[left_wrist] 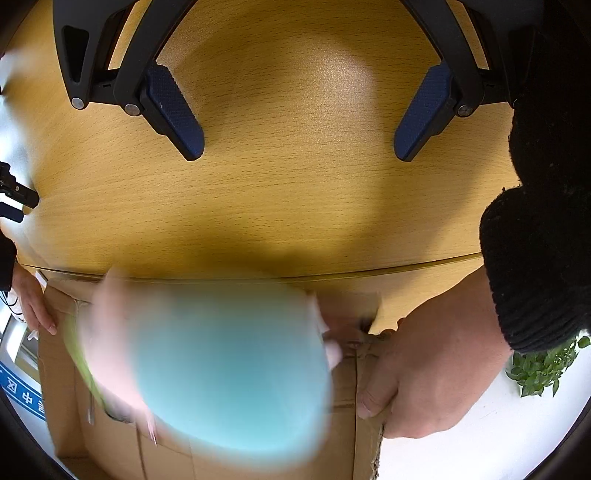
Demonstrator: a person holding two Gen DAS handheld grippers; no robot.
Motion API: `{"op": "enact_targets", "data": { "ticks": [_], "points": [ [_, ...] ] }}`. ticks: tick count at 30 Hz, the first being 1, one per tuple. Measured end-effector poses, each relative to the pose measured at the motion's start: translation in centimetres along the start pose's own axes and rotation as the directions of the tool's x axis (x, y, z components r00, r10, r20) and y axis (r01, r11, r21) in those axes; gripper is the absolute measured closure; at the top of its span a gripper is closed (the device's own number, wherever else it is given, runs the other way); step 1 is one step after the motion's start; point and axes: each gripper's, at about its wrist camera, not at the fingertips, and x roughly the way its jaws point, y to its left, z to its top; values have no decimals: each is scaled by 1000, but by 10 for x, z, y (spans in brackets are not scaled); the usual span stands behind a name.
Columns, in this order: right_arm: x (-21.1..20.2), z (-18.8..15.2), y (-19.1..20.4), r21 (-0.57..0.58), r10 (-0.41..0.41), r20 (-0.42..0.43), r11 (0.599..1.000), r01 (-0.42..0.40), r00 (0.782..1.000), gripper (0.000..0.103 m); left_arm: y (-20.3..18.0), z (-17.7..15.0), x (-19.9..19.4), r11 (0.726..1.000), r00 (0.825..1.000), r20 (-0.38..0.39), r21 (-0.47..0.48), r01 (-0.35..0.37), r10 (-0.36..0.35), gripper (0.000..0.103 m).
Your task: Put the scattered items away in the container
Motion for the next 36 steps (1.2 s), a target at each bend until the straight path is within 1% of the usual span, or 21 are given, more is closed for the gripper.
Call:
{"op": "enact_targets", "data": {
  "ticks": [7, 36],
  "points": [
    [4, 4, -7, 0, 0, -2, 1000, 0, 1000, 0, 0, -3, -2, 1000, 1000, 0, 4, 1, -1, 0],
    [-1, 6, -9, 1, -2, -2, 1000, 2, 1000, 0, 1, -4, -2, 1000, 1000, 1, 3, 0, 0, 0]
  ]
}}
